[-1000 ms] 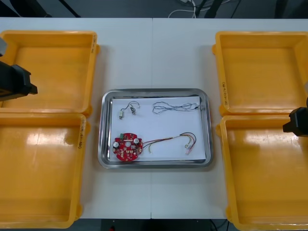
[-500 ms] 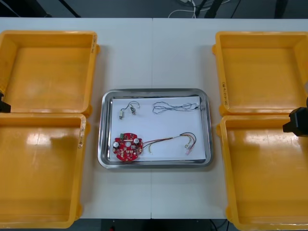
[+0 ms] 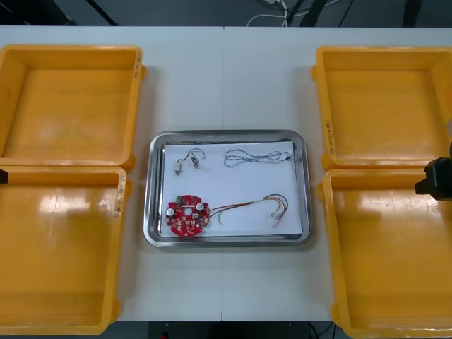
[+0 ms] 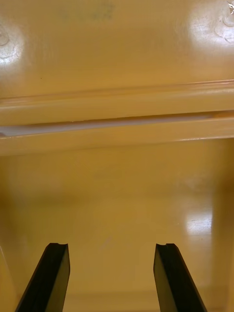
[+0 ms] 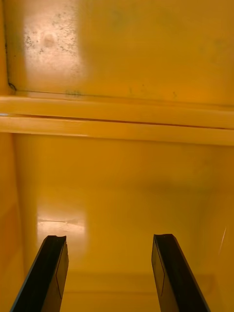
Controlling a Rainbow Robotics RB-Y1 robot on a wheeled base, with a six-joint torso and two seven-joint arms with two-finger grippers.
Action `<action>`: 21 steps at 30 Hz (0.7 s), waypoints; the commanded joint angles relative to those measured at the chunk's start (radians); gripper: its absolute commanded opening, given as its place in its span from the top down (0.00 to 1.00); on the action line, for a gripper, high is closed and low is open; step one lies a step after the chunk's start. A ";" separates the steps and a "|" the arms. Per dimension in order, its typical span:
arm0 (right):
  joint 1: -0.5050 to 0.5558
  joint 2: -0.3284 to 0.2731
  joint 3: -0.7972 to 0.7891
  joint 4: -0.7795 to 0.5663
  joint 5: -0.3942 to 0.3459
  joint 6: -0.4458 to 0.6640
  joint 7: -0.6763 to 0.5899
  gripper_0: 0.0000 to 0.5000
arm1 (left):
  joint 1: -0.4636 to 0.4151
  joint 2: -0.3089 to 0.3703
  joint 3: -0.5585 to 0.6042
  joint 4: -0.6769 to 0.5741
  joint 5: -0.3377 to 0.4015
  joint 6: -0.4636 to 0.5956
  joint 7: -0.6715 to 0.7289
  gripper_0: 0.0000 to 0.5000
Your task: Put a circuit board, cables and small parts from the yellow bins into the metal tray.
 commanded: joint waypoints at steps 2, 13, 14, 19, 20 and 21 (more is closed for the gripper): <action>0.010 0.005 -0.034 -0.030 -0.007 -0.007 0.004 0.00 | 0.045 0.048 0.025 -0.069 0.028 0.006 -0.138 0.00; 0.010 0.005 -0.034 -0.030 -0.007 -0.007 0.004 0.00 | 0.064 0.046 0.008 -0.086 0.049 0.006 -0.151 0.00; 0.010 0.005 -0.034 -0.030 -0.007 -0.007 0.004 0.00 | 0.064 0.046 0.006 -0.086 0.049 0.006 -0.151 0.00; 0.010 0.005 -0.034 -0.030 -0.007 -0.007 0.004 0.00 | 0.065 0.046 0.003 -0.086 0.049 0.006 -0.151 0.00; 0.010 0.005 -0.034 -0.030 -0.007 -0.007 0.004 0.00 | 0.065 0.046 0.003 -0.086 0.049 0.006 -0.151 0.00; 0.010 0.005 -0.034 -0.030 -0.007 -0.007 0.004 0.00 | 0.065 0.046 0.003 -0.086 0.049 0.006 -0.151 0.00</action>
